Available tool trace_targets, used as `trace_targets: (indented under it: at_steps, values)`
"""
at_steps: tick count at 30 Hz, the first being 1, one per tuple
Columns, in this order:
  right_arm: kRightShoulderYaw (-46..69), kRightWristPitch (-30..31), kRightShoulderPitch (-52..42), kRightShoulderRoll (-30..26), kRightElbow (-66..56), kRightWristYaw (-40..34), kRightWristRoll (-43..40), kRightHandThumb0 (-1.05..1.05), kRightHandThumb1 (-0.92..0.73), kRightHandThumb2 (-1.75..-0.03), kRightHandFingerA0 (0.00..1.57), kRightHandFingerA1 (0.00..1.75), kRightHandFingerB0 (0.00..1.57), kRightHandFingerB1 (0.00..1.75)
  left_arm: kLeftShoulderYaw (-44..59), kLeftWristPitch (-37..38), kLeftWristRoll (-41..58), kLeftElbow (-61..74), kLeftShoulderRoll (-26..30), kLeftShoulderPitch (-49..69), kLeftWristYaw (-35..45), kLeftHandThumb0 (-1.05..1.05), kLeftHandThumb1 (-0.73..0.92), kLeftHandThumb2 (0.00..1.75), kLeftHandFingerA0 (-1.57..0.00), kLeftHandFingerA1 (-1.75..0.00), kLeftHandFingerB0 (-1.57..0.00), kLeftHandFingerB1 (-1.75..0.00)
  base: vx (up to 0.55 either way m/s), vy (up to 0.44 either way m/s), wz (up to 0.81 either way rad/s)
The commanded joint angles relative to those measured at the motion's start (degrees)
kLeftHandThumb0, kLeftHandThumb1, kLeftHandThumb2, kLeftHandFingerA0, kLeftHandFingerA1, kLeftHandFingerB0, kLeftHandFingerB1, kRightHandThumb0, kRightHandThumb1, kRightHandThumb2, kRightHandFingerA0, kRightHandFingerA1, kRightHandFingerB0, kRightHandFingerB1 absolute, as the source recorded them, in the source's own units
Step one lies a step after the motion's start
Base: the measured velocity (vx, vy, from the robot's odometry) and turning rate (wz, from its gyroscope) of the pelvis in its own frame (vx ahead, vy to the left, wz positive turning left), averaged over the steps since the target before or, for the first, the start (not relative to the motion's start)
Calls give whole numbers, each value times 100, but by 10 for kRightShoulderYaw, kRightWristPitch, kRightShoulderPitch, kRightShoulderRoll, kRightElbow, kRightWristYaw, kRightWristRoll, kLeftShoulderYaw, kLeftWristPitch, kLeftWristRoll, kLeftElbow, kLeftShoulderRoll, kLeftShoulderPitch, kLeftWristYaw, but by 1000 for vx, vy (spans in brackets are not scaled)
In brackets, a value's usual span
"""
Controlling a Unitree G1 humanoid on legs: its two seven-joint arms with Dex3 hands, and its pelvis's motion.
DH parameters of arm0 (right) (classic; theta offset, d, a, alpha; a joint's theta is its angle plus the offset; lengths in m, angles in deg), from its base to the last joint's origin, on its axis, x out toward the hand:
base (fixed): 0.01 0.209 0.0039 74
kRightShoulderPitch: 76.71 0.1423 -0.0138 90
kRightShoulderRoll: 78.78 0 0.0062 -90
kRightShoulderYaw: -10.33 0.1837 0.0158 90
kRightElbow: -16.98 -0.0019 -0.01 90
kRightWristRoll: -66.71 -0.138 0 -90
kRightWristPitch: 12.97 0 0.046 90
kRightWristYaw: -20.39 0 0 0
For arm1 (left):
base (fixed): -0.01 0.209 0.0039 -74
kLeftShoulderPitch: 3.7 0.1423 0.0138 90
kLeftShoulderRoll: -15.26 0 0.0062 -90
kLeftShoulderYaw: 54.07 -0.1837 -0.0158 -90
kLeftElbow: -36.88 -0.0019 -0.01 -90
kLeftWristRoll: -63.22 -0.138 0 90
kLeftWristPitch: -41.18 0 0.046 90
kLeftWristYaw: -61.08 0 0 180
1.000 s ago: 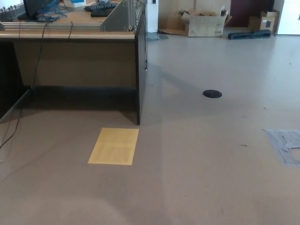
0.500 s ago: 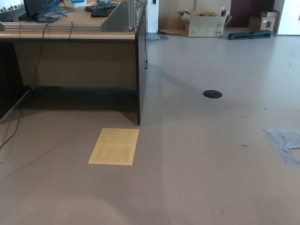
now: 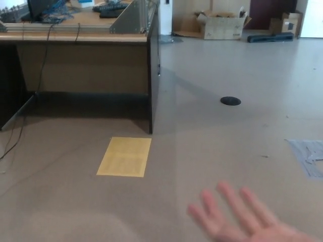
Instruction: The robot extends its left hand to pick up an emotional support dumpling from the palm of a person and brings its hand down by its side. Then it extends its arm again to hand the dumpling back to the person.
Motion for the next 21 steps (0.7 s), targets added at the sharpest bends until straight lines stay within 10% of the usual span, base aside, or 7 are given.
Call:
trace_targets:
  at_steps: [1,13,21]
  values:
    - [2,4,9,-4,6,-9,-3,-28,-60,-58,83,53,68,47,-82,83,-34,52,82,-94,42,-6,79,63,-86,-121,-89,-84,0,0,0]
    - [-3,5,4,-7,-1,-2,-2,-29,-61,-58,82,52,69,48,-311,58,-78,328,135,-234,81,-17,66,59,-96,-111,-93,-82,0,0,2]
    - [-8,4,19,-14,-2,-1,4,-29,-61,-58,82,53,70,48,-538,31,-142,395,31,-420,136,-28,65,59,-102,-95,-98,-69,0,0,0]
